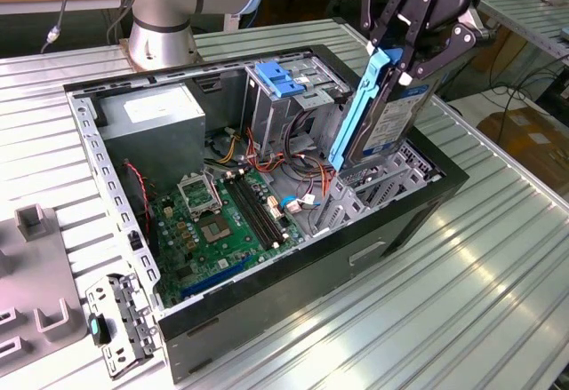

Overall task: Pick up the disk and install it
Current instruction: 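Insert the disk into the insertion slot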

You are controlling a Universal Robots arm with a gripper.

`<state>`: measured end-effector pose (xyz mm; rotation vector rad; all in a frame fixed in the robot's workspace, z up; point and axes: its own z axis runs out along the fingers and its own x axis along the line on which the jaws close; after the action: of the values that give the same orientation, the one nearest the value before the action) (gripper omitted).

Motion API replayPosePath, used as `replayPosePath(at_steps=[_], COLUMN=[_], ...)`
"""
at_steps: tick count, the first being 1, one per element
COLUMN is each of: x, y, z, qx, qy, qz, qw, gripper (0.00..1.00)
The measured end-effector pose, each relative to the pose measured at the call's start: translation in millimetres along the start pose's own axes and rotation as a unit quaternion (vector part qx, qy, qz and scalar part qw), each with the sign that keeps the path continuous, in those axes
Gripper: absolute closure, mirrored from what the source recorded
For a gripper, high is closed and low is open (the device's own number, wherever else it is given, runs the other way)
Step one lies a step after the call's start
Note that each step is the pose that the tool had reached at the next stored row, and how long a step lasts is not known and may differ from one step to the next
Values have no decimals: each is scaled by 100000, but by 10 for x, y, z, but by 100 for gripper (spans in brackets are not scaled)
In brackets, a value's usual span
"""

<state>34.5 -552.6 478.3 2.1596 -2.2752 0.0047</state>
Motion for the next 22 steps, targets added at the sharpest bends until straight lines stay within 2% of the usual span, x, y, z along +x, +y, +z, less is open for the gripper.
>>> replayPosePath(at_steps=[3,14,15,17,20,22], x=[-1,-1,-2,-3,-8,-8], y=[-21,-33,-42,-66,-151,-159], z=[0,3,14,34,111,146], qx=[0,4,62,108,131,121], qy=[0,50,239,417,670,862], qz=[2,-6,-3,-44,-1140,-1497], qw=[100000,100000,100000,99999,99991,99985], gripper=[63,63,63,63,63,63])
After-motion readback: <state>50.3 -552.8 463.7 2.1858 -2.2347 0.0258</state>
